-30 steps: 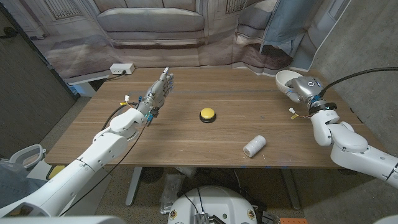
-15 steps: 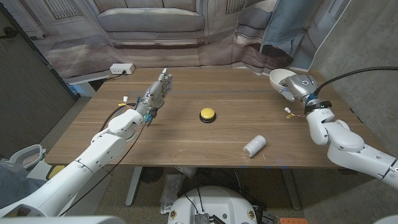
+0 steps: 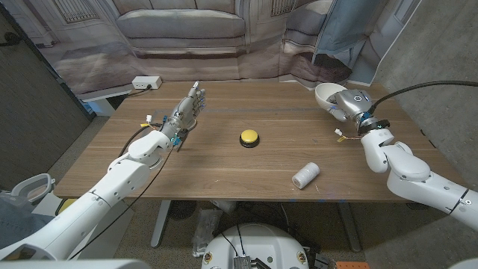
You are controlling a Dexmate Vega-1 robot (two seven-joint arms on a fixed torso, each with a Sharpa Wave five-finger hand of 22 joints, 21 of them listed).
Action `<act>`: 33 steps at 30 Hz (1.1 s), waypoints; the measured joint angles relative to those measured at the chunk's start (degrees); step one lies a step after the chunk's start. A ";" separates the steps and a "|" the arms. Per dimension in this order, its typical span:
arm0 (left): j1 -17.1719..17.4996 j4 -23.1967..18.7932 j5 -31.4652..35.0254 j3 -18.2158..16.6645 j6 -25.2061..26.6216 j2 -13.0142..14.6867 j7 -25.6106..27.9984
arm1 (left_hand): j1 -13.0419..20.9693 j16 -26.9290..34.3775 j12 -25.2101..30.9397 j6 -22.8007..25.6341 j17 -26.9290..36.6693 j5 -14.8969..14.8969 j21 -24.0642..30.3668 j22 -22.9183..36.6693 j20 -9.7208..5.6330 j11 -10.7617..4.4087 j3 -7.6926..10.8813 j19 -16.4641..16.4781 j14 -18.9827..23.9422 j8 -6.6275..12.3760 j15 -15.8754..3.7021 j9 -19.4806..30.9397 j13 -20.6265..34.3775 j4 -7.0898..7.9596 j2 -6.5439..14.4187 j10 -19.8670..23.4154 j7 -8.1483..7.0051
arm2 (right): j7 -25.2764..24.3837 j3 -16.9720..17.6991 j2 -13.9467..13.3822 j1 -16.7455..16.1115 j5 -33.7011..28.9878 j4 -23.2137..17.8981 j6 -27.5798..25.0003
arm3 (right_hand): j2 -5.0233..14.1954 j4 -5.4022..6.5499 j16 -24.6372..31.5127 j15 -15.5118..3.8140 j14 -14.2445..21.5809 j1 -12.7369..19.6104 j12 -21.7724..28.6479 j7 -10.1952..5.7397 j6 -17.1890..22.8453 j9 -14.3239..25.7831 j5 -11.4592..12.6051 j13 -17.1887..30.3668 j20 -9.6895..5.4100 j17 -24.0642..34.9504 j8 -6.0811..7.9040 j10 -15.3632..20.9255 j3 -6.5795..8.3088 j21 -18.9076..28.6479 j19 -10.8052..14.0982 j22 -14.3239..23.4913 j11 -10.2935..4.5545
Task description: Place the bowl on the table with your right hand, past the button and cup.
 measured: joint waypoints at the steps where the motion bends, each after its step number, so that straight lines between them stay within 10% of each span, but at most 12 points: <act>1: -0.08 0.19 -0.05 0.00 0.00 0.00 -0.08 | 0.00 0.00 0.00 0.00 0.00 0.00 0.00 0.00 0.00 0.00 0.00 0.00 0.00 0.00 0.00 0.00 0.00 0.00 0.00 0.00 0.00 | 0.13 -0.16 0.18 0.16 -0.26 0.00 0.18 | 0.00 0.03 -0.03 -0.12 0.12 0.00 0.00 0.22 0.21 0.00 0.00 0.00 0.00 -0.02 -0.01 0.00 -0.10 0.15 0.00 0.00 0.00; 33: -0.14 1.45 -0.77 -0.69 -0.86 0.12 -1.11 | 0.00 0.00 0.00 0.00 0.00 0.00 0.00 0.00 0.00 0.00 -0.47 0.00 0.00 0.00 0.00 0.00 0.00 -0.01 0.00 0.00 0.00 | 1.14 -3.20 4.73 4.86 -4.45 2.09 7.67 | 0.00 0.17 -0.28 -0.17 0.41 0.00 0.12 0.19 0.19 0.22 0.00 0.52 0.00 0.38 -0.23 0.01 0.03 0.88 0.00 -1.06 -0.01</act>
